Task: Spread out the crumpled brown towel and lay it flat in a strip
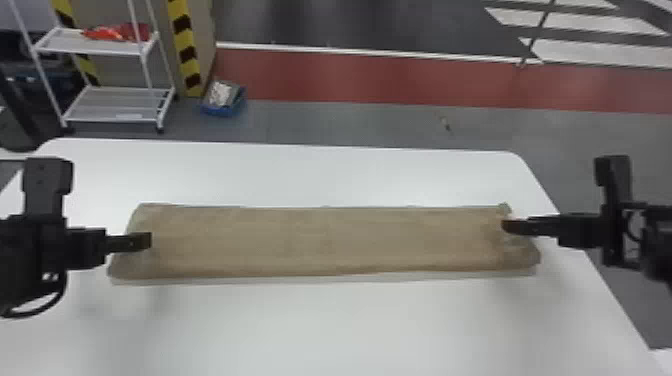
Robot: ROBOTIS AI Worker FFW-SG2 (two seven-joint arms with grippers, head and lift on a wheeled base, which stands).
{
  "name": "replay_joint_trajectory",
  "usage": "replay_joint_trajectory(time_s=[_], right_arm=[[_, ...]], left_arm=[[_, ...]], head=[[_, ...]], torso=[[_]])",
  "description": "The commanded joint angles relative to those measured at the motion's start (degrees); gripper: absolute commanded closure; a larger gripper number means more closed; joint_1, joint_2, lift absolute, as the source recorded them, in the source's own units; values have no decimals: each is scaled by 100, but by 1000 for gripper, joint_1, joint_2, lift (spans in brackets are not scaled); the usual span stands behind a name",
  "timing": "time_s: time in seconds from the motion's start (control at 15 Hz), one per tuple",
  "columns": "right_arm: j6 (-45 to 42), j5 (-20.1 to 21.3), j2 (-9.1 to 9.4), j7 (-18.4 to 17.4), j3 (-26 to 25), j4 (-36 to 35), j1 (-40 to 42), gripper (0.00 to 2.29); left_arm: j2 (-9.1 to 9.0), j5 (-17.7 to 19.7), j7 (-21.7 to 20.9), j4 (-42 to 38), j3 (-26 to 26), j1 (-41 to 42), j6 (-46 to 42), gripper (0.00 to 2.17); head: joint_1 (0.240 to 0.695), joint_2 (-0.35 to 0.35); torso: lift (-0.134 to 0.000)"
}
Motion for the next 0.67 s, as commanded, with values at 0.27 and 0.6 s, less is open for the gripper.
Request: replay_joint_trajectory(time_s=[0.27, 0.6], right_arm=[[-65, -10, 19, -26, -12, 19, 18, 289], [-153, -54, 19, -44, -38, 19, 26, 289]], left_arm=[[-9, -8, 17, 33, 4, -4, -70, 147], [-9, -8, 17, 33, 4, -13, -88, 140]], head=[[695, -110], [695, -112]], torso=[[-124], [-124]])
